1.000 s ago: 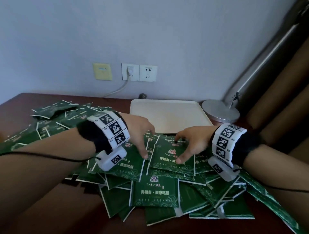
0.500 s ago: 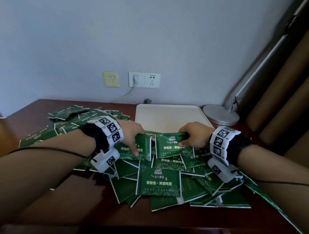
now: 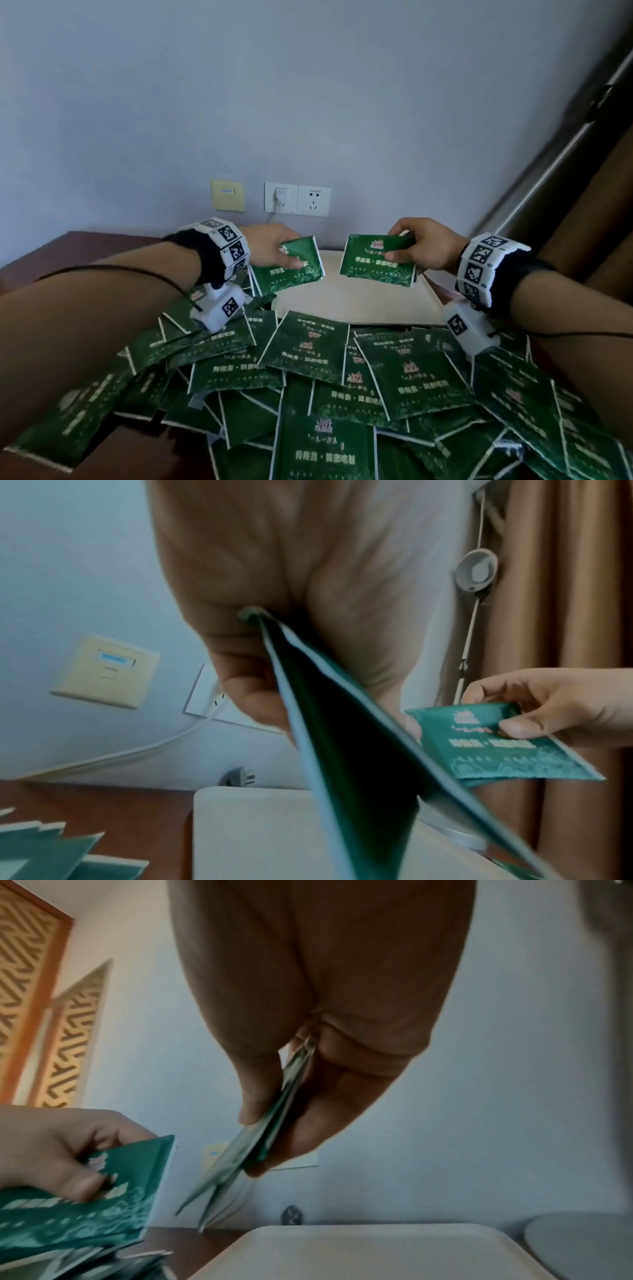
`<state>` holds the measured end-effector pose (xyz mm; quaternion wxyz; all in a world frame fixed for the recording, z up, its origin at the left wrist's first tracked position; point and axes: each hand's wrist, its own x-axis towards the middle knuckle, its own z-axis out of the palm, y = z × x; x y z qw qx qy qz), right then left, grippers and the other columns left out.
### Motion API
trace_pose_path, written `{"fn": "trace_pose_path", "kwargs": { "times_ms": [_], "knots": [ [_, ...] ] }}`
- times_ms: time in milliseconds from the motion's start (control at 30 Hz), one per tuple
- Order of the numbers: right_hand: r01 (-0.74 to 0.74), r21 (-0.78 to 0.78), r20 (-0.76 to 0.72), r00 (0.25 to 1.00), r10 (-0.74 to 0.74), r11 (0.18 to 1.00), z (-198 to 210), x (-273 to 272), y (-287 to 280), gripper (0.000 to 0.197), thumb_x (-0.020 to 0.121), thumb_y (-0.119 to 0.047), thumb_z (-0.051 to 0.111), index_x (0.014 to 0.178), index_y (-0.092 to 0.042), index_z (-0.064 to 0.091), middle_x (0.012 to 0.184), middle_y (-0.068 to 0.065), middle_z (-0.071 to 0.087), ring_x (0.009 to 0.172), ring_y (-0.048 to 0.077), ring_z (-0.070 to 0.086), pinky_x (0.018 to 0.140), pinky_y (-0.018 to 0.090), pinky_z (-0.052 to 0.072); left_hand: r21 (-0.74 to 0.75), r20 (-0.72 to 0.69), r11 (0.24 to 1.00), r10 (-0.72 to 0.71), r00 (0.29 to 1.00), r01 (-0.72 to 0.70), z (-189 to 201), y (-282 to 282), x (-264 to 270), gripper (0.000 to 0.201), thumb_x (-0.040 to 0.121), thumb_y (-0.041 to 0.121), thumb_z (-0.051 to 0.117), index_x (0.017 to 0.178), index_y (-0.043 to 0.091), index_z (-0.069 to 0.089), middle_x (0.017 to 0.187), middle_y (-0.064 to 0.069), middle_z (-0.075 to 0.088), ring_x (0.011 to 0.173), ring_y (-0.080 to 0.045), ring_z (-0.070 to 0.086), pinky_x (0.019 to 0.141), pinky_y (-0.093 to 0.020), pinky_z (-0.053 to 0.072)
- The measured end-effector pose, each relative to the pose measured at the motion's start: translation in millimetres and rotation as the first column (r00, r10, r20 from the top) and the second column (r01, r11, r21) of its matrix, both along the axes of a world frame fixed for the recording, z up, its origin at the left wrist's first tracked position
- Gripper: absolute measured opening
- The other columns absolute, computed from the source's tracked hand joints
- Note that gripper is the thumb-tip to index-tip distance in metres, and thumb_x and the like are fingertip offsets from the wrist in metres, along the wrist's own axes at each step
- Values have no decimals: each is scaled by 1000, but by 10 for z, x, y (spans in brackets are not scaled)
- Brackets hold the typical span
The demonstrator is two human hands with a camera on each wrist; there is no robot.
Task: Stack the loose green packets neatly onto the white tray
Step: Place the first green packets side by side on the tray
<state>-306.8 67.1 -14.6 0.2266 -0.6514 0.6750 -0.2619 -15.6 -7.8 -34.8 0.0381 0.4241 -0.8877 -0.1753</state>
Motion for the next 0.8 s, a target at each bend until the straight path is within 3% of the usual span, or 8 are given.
{"fn": "trace_pose_path", "kwargs": {
  "times_ms": [100,233,300,367,433,533,667,800],
  "knots": [
    [10,67,-26,1000,-8,998,-44,-91,-444,20,80,-10,80,89,-18,65,91,13,71,74,30,69,60,37,59,2,68,1000,28,997,-29,-48,-450,-184,33,90,46,67,111,22,62,109,4,66,99,-15,61,71,-23,40],
    [18,173,-32,999,-12,985,-349,-169,-1014,18,80,-12,81,89,-20,67,88,8,70,69,23,68,50,27,55,92,288,994,34,957,-63,-230,-1004,-465,42,94,36,65,133,23,54,132,4,58,119,-20,55,100,-31,40],
    [22,223,-66,998,-8,975,-544,-180,-1246,20,80,-13,81,93,-18,67,91,9,69,71,23,68,54,30,58,96,377,993,30,926,-71,-324,-1176,-578,54,95,32,64,144,21,46,141,3,50,128,-22,49,106,-35,37],
    [38,258,-146,989,0,965,-750,-187,-1435,27,80,-18,82,102,-18,67,102,9,68,81,24,67,66,37,60,92,413,992,44,910,-90,-451,-1284,-666,57,94,26,65,147,19,42,145,-1,48,128,-24,50,99,-30,39],
    [68,280,-315,949,24,958,-924,-184,-1532,40,81,-31,80,116,-22,64,120,6,64,96,23,65,80,35,57,64,411,993,63,909,-98,-600,-1340,-707,62,93,22,65,149,21,38,148,-3,47,127,-24,51,94,-28,42],
    [60,284,-575,809,120,957,-1067,-156,-1574,67,80,-53,72,136,-25,49,139,2,50,122,25,54,102,36,44,-14,410,995,95,907,-97,-725,-1368,-703,71,88,25,69,150,26,33,145,-8,46,125,-28,51,98,-35,48],
    [-73,300,-633,731,255,951,-1091,-31,-1497,74,71,-49,82,135,-29,49,136,5,46,126,28,47,103,36,42,-58,501,998,24,865,6,-756,-1253,-682,69,82,40,75,142,25,46,135,-9,45,121,-29,49,93,-33,44],
    [-149,390,-642,664,384,909,-1179,113,-1472,68,75,-33,82,136,-27,51,131,5,51,121,27,52,96,34,45,-57,559,996,-27,829,71,-828,-1162,-686,73,82,39,76,145,22,41,135,-9,48,122,-29,51,86,-29,40]
  ]
}}
